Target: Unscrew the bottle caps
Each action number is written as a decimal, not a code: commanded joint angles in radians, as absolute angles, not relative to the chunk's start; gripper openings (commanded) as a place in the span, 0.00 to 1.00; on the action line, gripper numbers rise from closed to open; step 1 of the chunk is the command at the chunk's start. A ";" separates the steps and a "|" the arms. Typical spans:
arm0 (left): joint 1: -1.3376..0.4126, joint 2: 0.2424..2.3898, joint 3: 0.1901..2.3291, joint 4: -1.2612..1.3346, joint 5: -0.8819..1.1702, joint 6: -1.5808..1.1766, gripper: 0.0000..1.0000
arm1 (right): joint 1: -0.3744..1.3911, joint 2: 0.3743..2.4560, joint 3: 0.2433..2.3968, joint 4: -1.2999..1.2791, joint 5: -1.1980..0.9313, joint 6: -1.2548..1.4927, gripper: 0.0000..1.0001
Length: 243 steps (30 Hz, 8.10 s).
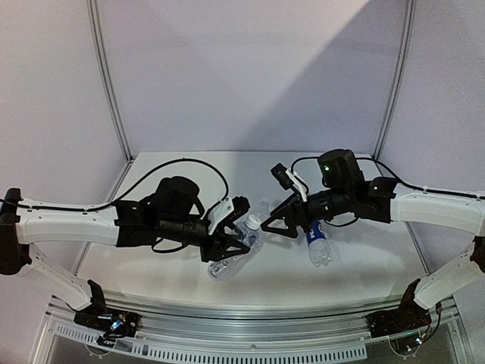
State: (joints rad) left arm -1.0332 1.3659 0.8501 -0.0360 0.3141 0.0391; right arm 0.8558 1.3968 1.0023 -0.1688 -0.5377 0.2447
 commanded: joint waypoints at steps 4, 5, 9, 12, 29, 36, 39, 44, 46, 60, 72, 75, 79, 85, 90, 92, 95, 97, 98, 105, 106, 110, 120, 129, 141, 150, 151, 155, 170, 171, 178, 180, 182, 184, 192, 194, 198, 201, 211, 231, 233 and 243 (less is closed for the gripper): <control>-1.048 1.414 0.840 0.044 0.403 0.025 0.40 | 0.876 1.335 0.963 -0.025 -0.585 0.269 0.74; -1.048 1.419 0.842 0.042 0.403 0.024 0.40 | 0.877 1.329 0.957 -0.013 -0.600 0.271 0.74; -1.048 1.425 0.844 0.043 0.397 0.022 0.40 | 0.878 1.298 0.924 0.045 -0.644 0.279 0.73; -1.048 1.425 0.842 0.048 0.397 0.019 0.40 | 0.879 1.268 0.904 0.077 -0.657 0.285 0.74; -1.048 1.402 0.824 0.087 0.448 0.008 0.40 | 0.878 1.322 0.936 0.057 -0.592 0.318 0.69; -1.048 1.407 0.827 0.089 0.448 0.007 0.40 | 0.907 1.339 0.963 0.013 -0.598 0.293 0.72; -1.048 1.401 0.821 0.100 0.451 0.006 0.40 | 0.929 1.367 0.981 -0.022 -0.588 0.267 0.72; -1.048 1.394 0.816 0.106 0.452 0.006 0.40 | 0.931 1.377 0.987 -0.031 -0.582 0.262 0.66; -1.048 1.391 0.815 0.107 0.454 0.005 0.40 | 0.930 1.367 0.984 -0.032 -0.574 0.260 0.63; -1.048 1.406 0.815 0.109 0.470 0.010 0.42 | 0.931 1.358 0.978 -0.013 -0.579 0.250 0.25; -1.032 1.460 0.789 0.199 1.075 0.049 0.21 | 0.930 1.123 0.774 0.128 -0.860 -0.044 0.12; -1.032 1.496 0.804 0.194 1.167 0.042 0.19 | 0.930 1.079 0.769 0.106 -0.914 -0.078 0.16; -1.032 1.512 0.838 0.145 1.137 0.035 0.16 | 0.930 1.086 0.790 0.067 -0.867 -0.087 0.28; -1.034 1.418 0.826 0.060 0.686 0.061 0.20 | 0.930 1.126 0.849 -0.011 -0.363 0.060 0.84; -1.036 1.348 0.808 0.043 0.375 0.059 0.22 | 0.930 1.116 0.841 -0.016 -0.245 0.157 0.94; -1.040 1.335 0.806 0.037 0.326 0.059 0.22 | 0.931 1.117 0.844 -0.009 -0.218 0.217 0.95; -1.043 1.330 0.807 0.037 0.287 0.051 0.22 | 0.930 1.176 0.870 -0.009 -0.241 0.283 0.92; -1.045 1.338 0.813 0.026 0.258 0.047 0.23 | 0.930 1.226 0.889 -0.009 -0.304 0.310 0.88; -1.046 1.345 0.823 0.017 0.236 0.043 0.23 | 0.930 1.260 0.899 0.020 -0.337 0.335 0.88; -1.052 1.373 0.851 -0.037 0.160 0.021 0.23 | 0.930 1.298 0.882 0.116 -0.370 0.440 0.87; -1.053 1.374 0.850 -0.034 0.162 0.020 0.23 | 0.930 1.292 0.881 0.115 -0.362 0.439 0.85; -1.053 1.379 0.851 -0.027 0.183 0.015 0.22 | 0.930 1.285 0.883 0.115 -0.356 0.436 0.76; -1.054 1.385 0.851 -0.018 0.210 0.015 0.20 | 0.930 1.369 0.929 0.089 -0.406 0.452 0.63; -1.057 1.391 0.853 -0.017 0.230 0.018 0.20 | 0.930 1.385 0.940 0.084 -0.417 0.449 0.57; -1.060 1.395 0.855 -0.018 0.241 0.018 0.21 | 0.932 1.420 0.959 0.072 -0.476 0.447 0.47; -1.060 1.387 0.840 -0.017 0.350 0.061 0.20 | 0.932 1.404 0.958 0.040 -0.498 0.338 0.10; -1.060 1.380 0.827 0.029 0.430 0.076 0.20 | 0.931 1.390 0.948 0.039 -0.490 0.286 0.07; -1.058 1.353 0.763 0.167 0.786 0.083 0.20 | 0.931 1.285 0.831 0.129 -0.511 0.104 0.09; -1.050 1.450 0.797 0.231 1.129 0.004 0.00 | 0.932 1.056 0.736 0.194 -0.644 -0.032 0.27; -1.050 1.442 0.796 0.227 1.125 0.005 0.00 | 0.933 1.066 0.741 0.188 -0.647 -0.032 0.29; -1.054 1.355 0.789 0.148 0.979 0.032 0.00 | 0.947 1.067 0.748 0.165 -0.555 -0.015 0.74; -1.059 1.338 0.797 0.103 0.845 0.048 0.00 | 0.947 1.027 0.720 0.200 -0.434 0.039 0.89; -1.061 1.326 0.804 0.077 0.702 0.052 0.00 | 0.947 0.974 0.717 0.192 -0.365 0.093 0.95; -1.062 1.314 0.797 0.086 0.616 0.049 0.00 | 0.948 0.948 0.725 0.170 -0.350 0.108 0.96; -1.059 1.289 0.769 0.110 0.184 0.015 0.00 | 0.947 1.106 0.827 0.011 -0.096 0.129 0.95; -1.058 1.275 0.761 0.115 0.113 0.007 0.00 | 0.948 1.149 0.850 -0.024 -0.072 0.130 0.93; -1.056 1.249 0.742 0.121 -0.060 0.003 0.00 | 0.947 1.226 0.889 -0.082 -0.053 0.121 0.91; -1.052 1.223 0.726 0.129 -0.179 -0.008 0.00 | 0.948 1.274 0.914 -0.121 -0.030 0.121 0.88; -1.008 1.047 0.625 0.189 -0.403 -0.102 0.00 | 0.948 1.539 1.066 -0.246 -0.112 0.111 0.64; -0.934 0.953 0.449 0.405 -0.519 -0.220 0.00 | 1.084 1.841 1.241 -0.300 -0.080 0.093 0.63; -0.934 0.942 0.441 0.414 -0.522 -0.222 0.00 | 1.107 1.878 1.283 -0.343 -0.044 0.077 0.63; -0.934 0.862 0.417 0.419 -0.531 -0.215 0.00 | 1.170 2.055 1.444 -0.477 0.103 0.056 0.63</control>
State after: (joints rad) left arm -0.9474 0.8898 0.4416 0.3870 -0.5133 -0.2119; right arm 1.1645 2.0220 1.4181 -0.4053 0.0444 0.0635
